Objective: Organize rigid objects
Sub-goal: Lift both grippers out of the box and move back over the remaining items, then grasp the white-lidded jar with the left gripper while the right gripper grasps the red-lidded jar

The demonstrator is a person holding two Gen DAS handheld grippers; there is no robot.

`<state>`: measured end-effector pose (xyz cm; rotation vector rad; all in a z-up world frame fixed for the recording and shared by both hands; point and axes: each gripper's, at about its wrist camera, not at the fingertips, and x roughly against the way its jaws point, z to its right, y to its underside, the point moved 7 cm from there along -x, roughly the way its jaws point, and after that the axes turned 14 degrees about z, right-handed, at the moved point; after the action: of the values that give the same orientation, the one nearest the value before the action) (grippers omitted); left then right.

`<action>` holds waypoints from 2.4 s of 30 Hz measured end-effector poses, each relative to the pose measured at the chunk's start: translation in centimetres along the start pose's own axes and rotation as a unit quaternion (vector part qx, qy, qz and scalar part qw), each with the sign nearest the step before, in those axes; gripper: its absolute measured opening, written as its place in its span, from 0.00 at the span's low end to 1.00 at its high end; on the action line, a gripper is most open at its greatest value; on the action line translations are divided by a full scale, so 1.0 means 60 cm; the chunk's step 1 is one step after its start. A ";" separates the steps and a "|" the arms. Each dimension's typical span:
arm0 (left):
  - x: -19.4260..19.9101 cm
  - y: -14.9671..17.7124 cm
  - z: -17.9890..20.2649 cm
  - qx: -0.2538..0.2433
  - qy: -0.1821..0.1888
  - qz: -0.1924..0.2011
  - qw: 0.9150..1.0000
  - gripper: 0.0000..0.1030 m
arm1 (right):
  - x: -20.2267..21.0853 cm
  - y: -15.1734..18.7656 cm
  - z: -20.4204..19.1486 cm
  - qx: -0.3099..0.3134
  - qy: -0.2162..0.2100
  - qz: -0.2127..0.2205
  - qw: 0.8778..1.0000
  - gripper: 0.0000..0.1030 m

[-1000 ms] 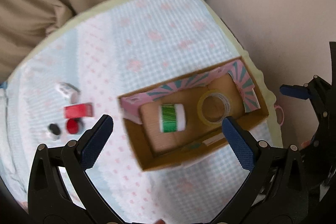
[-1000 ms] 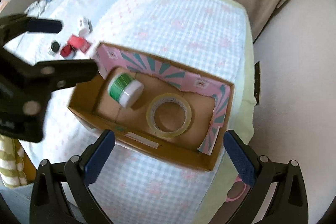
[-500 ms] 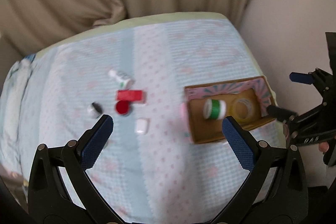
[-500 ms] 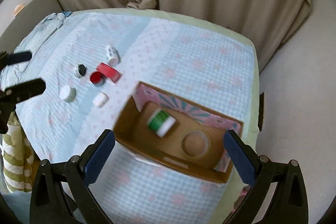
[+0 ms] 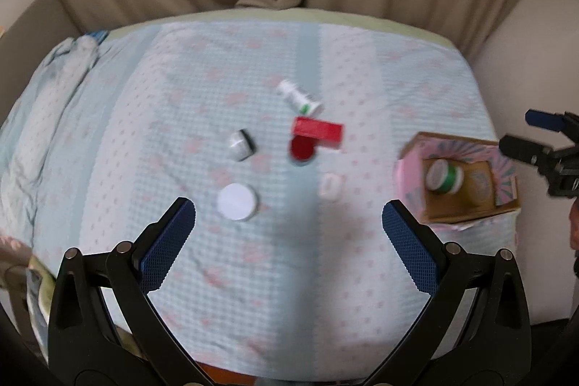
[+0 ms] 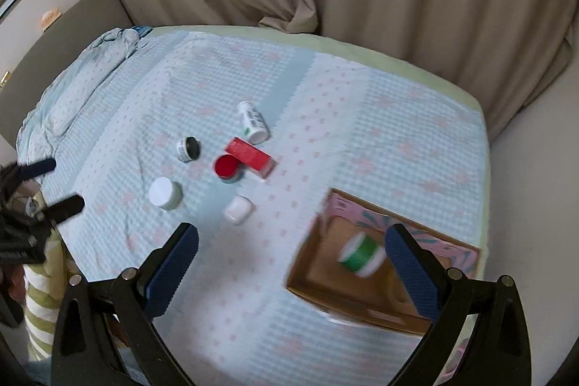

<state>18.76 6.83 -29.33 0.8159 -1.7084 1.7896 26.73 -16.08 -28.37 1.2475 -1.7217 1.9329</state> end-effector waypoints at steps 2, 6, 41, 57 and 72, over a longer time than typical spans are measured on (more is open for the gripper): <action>-0.018 0.015 -0.033 0.011 0.002 -0.009 1.000 1.00 | -0.027 -0.007 -0.027 -0.011 -0.003 -0.006 1.000 1.00; -0.067 0.049 -0.093 0.029 -0.004 -0.027 0.999 1.00 | -0.091 -0.010 -0.080 -0.040 -0.005 -0.021 0.999 1.00; -0.463 0.230 -0.101 -0.096 -0.025 -0.119 0.988 0.81 | -0.596 0.085 -0.177 -0.075 0.059 -0.193 0.977 0.95; -0.498 0.231 -0.100 -0.091 -0.010 -0.143 0.986 0.68 | -0.641 0.104 -0.159 -0.094 0.062 -0.222 0.969 0.48; -0.475 0.211 -0.150 -0.063 -0.014 -0.121 0.990 0.67 | -0.630 0.103 -0.188 -0.058 0.071 -0.219 0.971 0.48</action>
<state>28.19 15.92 -59.02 0.9529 -1.6425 1.4995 40.24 5.11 -59.37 1.2811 -1.3309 1.5963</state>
